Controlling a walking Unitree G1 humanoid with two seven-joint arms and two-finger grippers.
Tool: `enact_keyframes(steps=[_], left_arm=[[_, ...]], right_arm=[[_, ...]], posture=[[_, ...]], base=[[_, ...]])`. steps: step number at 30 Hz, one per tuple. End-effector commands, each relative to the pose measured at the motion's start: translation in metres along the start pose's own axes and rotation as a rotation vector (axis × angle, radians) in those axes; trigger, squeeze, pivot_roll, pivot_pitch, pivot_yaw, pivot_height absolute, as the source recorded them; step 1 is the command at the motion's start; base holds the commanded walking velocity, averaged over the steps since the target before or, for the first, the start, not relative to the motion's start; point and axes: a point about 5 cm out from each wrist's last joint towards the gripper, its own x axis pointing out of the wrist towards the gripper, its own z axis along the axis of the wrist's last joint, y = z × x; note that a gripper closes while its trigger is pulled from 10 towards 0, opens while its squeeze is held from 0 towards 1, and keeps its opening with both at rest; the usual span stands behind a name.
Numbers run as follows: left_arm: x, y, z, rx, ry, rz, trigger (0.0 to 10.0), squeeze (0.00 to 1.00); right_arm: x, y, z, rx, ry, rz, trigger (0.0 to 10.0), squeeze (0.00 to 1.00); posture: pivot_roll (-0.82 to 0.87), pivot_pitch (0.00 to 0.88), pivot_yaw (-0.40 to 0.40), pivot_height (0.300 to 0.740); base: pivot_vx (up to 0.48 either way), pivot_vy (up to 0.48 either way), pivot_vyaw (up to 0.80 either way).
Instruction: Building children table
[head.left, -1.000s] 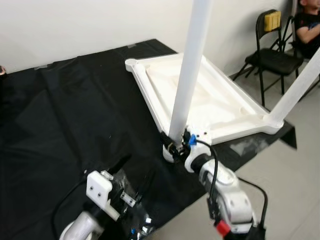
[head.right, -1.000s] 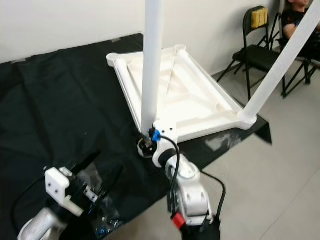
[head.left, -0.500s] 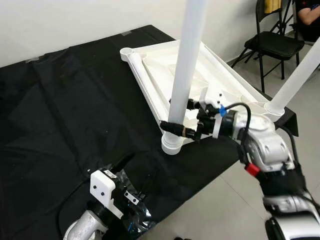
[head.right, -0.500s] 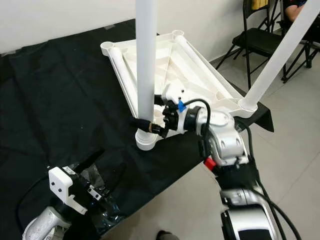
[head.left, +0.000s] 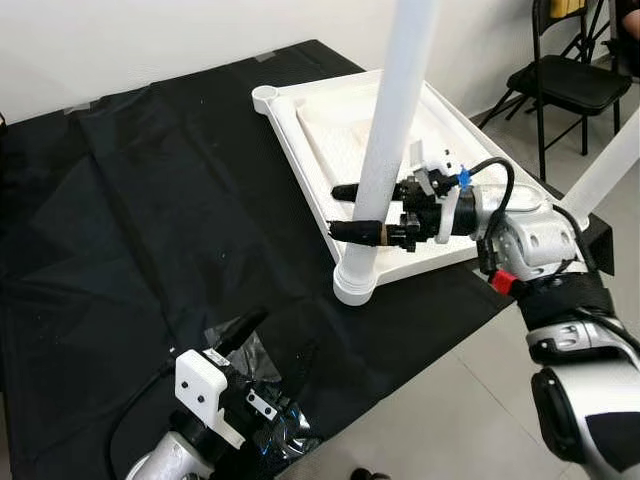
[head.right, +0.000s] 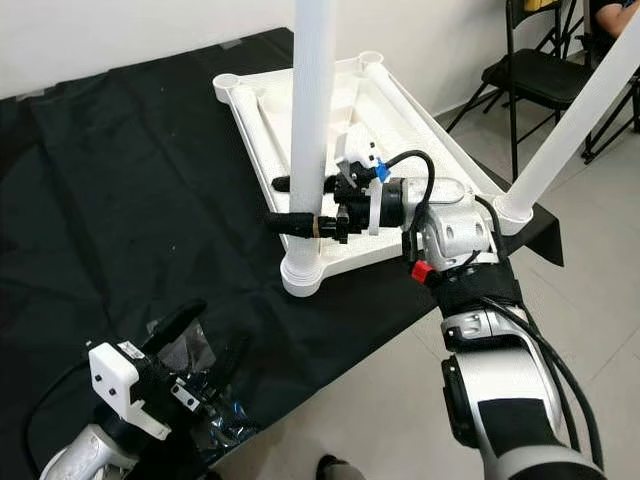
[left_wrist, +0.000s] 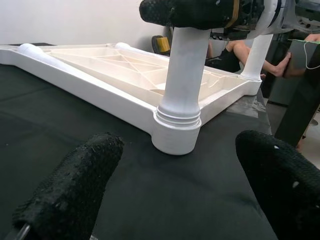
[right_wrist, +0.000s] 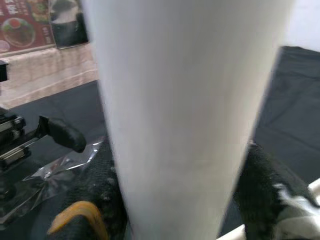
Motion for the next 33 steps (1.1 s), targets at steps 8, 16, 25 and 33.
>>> enact_keyframes(steps=[8,16,25,33], left_arm=[[-0.001,0.0,-0.002,0.005,0.023,0.0,10.0,0.0],[0.001,0.005,-0.002,0.008,0.02,0.005,10.0,0.0],[0.01,0.011,-0.007,0.014,0.024,-0.014,10.0,0.0],[0.011,0.012,-0.008,0.016,0.019,0.002,10.0,0.0]], right_arm=[[-0.017,0.013,-0.025,0.05,0.02,-0.05,0.0,0.0],[0.003,0.065,-0.103,0.264,0.147,-1.123,0.0,0.0],[0.036,0.093,-0.097,0.293,0.131,-1.006,0.0,0.0],[0.043,0.088,-0.073,0.281,0.044,-0.938,10.0,1.0]], posture=[[0.06,0.225,-0.046,0.74],[0.03,0.221,-0.033,0.74],[0.01,0.198,-0.025,0.74],[0.01,0.195,-0.036,0.74]], base=[[0.0,0.0,0.0],[0.0,0.0,0.0],[0.0,0.0,0.0],[0.0,0.0,0.0]])
